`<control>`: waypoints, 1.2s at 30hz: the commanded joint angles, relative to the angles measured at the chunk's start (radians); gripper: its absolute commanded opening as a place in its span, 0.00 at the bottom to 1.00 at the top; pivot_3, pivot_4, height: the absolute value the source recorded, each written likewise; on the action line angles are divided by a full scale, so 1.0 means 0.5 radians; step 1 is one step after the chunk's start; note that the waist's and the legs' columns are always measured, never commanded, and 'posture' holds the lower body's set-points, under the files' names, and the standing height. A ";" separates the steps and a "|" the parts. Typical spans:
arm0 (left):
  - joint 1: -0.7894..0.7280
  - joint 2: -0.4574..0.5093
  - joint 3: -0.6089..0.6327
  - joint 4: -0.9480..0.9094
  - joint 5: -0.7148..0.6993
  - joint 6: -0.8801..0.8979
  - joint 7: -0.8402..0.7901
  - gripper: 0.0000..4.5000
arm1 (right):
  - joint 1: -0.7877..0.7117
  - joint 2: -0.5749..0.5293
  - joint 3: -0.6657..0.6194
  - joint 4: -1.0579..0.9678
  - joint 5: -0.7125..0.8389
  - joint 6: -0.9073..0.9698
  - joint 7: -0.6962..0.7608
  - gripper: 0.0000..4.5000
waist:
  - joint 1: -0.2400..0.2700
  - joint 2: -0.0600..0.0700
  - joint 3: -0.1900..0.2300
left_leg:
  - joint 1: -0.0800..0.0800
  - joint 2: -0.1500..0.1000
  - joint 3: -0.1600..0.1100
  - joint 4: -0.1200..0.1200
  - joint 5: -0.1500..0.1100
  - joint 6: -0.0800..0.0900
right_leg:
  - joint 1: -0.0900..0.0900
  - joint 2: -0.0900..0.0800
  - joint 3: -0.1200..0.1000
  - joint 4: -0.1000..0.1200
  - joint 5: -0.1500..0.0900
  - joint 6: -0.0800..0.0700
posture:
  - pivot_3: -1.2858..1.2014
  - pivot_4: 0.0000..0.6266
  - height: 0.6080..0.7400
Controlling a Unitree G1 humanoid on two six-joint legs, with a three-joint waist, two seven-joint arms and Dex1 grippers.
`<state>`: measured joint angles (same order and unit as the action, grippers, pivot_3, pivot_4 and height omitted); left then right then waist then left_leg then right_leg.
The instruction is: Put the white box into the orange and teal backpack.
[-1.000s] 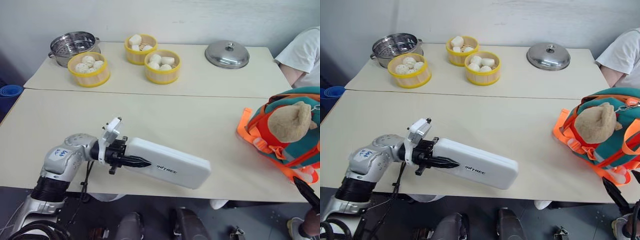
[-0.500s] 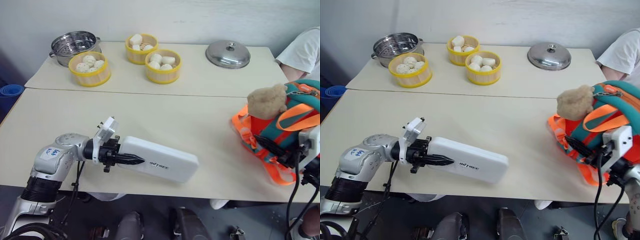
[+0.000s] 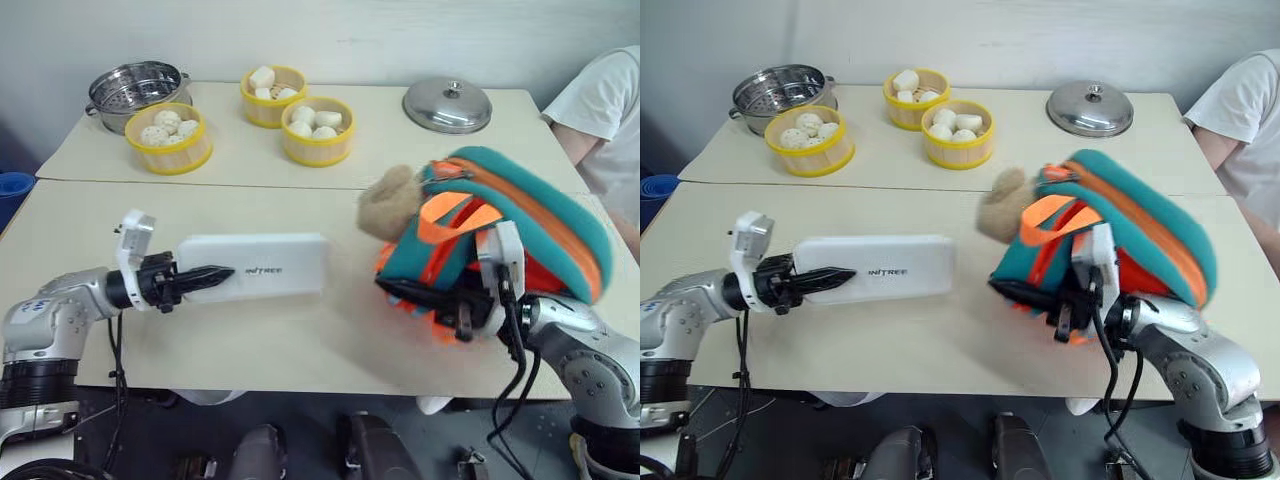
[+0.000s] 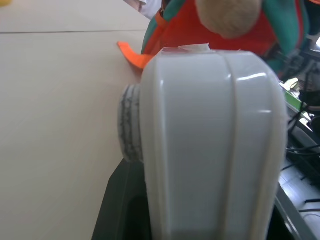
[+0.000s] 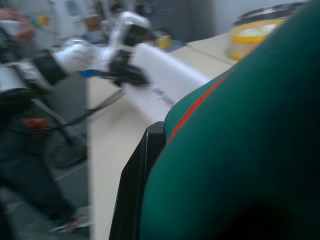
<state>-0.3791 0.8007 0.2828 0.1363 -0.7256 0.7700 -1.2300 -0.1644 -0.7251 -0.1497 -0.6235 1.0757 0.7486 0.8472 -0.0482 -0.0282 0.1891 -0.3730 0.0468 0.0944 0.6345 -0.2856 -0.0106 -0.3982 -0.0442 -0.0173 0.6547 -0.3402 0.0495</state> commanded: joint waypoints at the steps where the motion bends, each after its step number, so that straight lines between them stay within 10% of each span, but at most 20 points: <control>1: 0.014 0.077 0.191 -0.055 -0.171 0.141 0.015 0.31 | 0.087 -0.309 -0.235 -0.100 0.439 0.270 0.050 0.00 | 0.007 -0.001 0.000 | 0.000 0.000 0.000 0.000 -0.001 0.001 | 0.001 -0.001 0.000 -0.001 0.000 0.000 | 0.52 0.24 1.00; 14: -0.252 -0.170 0.278 -0.529 -0.541 0.231 0.378 0.31 | 0.376 -0.597 -0.513 0.232 0.262 0.308 0.315 0.00 | 0.062 -0.009 0.002 | -0.001 -0.003 -0.002 0.003 0.000 0.005 | 0.005 -0.004 -0.004 -0.004 0.001 0.002 | 0.52 0.24 1.00; 30: -0.729 -0.324 -0.608 -0.264 0.307 -0.699 -0.138 0.31 | 0.292 -0.496 -0.419 0.299 0.067 0.247 0.370 0.00 | 0.051 -0.009 0.002 | -0.001 -0.003 0.000 0.005 0.005 -0.005 | 0.006 0.003 -0.002 -0.005 0.002 0.005 | 0.52 0.24 1.00; 36: -1.169 -0.721 -0.990 0.032 0.732 -0.872 0.105 0.31 | 0.211 -0.443 -0.355 0.311 0.023 0.239 0.364 0.00 | 0.087 -0.009 0.002 | -0.003 -0.003 -0.001 0.016 0.002 -0.001 | 0.009 0.004 -0.001 -0.005 0.004 0.008 | 0.52 0.24 1.00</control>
<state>-0.9124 0.4877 -0.1479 0.1251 -0.4173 0.3501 -1.2101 -0.0464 -0.9543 -0.3328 -0.4624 1.0895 0.8782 1.0254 -0.0046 -0.0329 0.1903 -0.3757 0.0458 0.0942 0.6453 -0.2852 -0.0105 -0.3940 -0.0418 -0.0178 0.6523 -0.3382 0.0535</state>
